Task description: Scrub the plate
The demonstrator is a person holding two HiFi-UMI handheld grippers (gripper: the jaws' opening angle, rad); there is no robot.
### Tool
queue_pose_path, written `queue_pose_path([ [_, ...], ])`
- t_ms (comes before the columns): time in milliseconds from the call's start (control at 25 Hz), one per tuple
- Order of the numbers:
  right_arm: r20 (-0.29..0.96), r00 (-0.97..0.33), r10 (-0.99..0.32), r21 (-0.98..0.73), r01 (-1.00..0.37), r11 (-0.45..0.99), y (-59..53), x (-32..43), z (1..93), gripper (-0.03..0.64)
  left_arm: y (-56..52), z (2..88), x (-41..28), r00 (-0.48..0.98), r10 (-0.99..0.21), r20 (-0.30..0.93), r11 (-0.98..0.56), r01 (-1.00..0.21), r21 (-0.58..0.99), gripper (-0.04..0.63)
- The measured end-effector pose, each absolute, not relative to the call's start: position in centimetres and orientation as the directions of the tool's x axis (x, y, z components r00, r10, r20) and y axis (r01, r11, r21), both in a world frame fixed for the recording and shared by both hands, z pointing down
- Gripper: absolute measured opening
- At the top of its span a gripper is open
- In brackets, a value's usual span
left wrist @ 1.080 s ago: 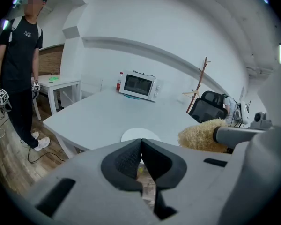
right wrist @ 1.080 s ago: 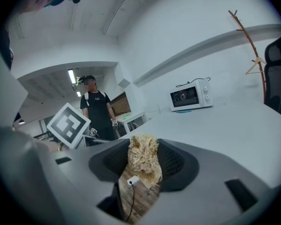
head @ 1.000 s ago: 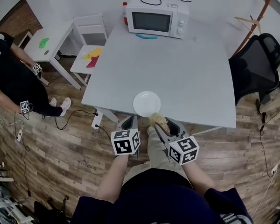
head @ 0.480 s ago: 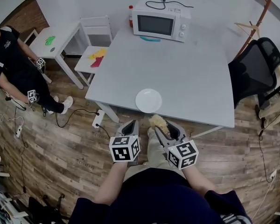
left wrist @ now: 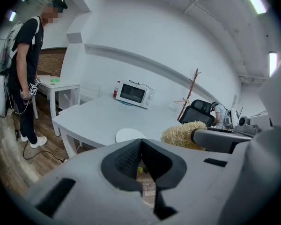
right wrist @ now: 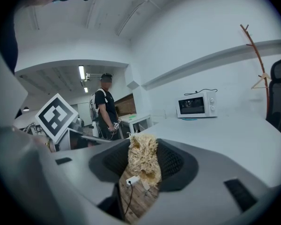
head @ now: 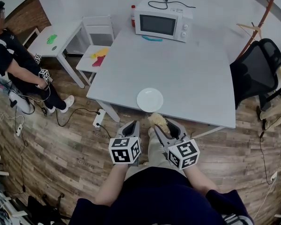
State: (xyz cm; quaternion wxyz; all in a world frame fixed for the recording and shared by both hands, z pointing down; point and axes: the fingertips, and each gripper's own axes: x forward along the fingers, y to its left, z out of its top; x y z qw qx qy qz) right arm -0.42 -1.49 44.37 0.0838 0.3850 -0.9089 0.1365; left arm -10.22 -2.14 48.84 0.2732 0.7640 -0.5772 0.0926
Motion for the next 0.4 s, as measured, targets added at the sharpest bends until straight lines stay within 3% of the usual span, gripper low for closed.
queue_pose_path([
  [400, 0.268, -0.688, -0.675, -0.164, -0.722, 0.672, -1.16, -0.63, 44.22, 0.179, -1.87, 48.11, -10.05, 0.327, -0.840, 0.434, -0.191, -0.926, 0.327, 0.018],
])
